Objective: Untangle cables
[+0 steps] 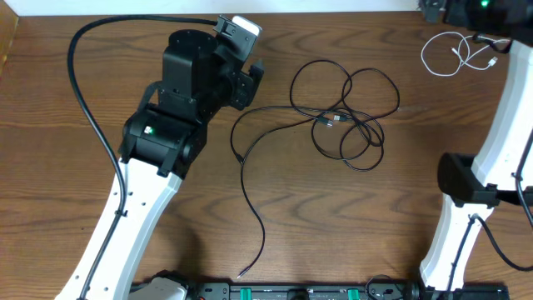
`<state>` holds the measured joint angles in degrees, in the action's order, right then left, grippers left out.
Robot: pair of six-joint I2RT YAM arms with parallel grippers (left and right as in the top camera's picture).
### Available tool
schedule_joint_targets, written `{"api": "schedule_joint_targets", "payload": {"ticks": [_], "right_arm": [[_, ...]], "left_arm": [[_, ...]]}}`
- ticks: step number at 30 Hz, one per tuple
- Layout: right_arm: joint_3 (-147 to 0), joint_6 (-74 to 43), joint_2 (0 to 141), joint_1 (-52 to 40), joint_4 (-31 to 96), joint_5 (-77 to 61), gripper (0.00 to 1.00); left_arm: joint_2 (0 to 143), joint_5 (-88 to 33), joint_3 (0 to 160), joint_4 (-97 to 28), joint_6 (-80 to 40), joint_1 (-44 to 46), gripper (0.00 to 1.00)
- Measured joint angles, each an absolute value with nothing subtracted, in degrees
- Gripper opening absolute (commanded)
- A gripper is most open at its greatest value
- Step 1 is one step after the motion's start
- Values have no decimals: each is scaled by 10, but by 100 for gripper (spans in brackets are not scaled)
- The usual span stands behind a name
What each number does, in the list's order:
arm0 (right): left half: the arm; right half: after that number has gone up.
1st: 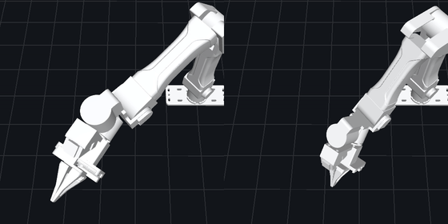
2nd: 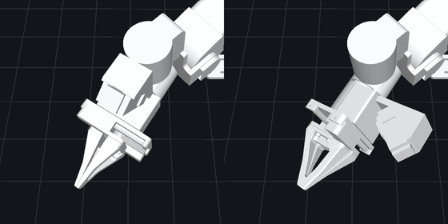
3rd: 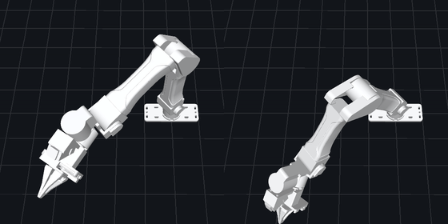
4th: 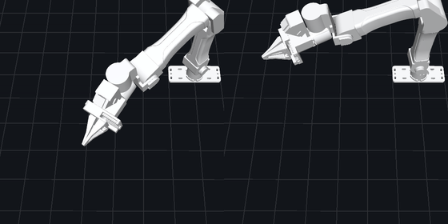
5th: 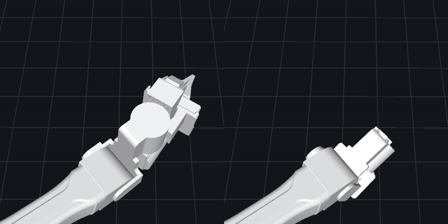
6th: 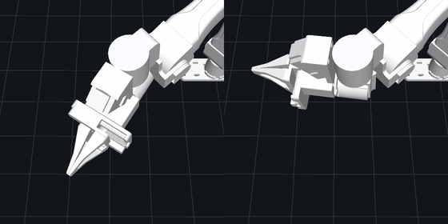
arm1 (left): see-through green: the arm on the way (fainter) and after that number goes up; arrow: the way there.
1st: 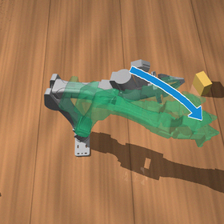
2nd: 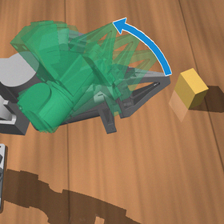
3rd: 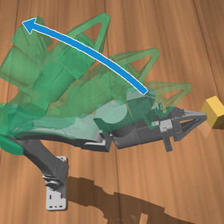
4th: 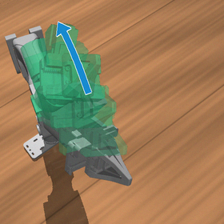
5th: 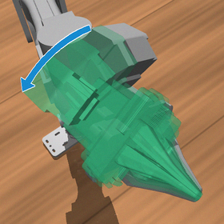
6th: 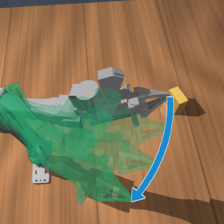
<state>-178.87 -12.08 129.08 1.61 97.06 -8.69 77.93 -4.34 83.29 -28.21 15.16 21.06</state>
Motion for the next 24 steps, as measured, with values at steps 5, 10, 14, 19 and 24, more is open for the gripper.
{"api": "schedule_joint_targets", "payload": {"ticks": [5,10,14,19,24], "right_arm": [[-1758,-150,1291,-36,971,-75,99],[-1692,-174,1291,-86,970,-44,99],[-1616,-183,1291,-119,971,-3,99],[-1520,-193,1291,-150,970,46,91],[-1455,-203,1291,-161,971,72,84]], "left_arm": [[770,-38,833,-280,154,211,66],[763,-30,833,-276,155,210,66],[756,-26,833,-276,155,210,66],[748,-26,833,-276,155,210,66],[748,-26,833,-276,155,210,66]]}}
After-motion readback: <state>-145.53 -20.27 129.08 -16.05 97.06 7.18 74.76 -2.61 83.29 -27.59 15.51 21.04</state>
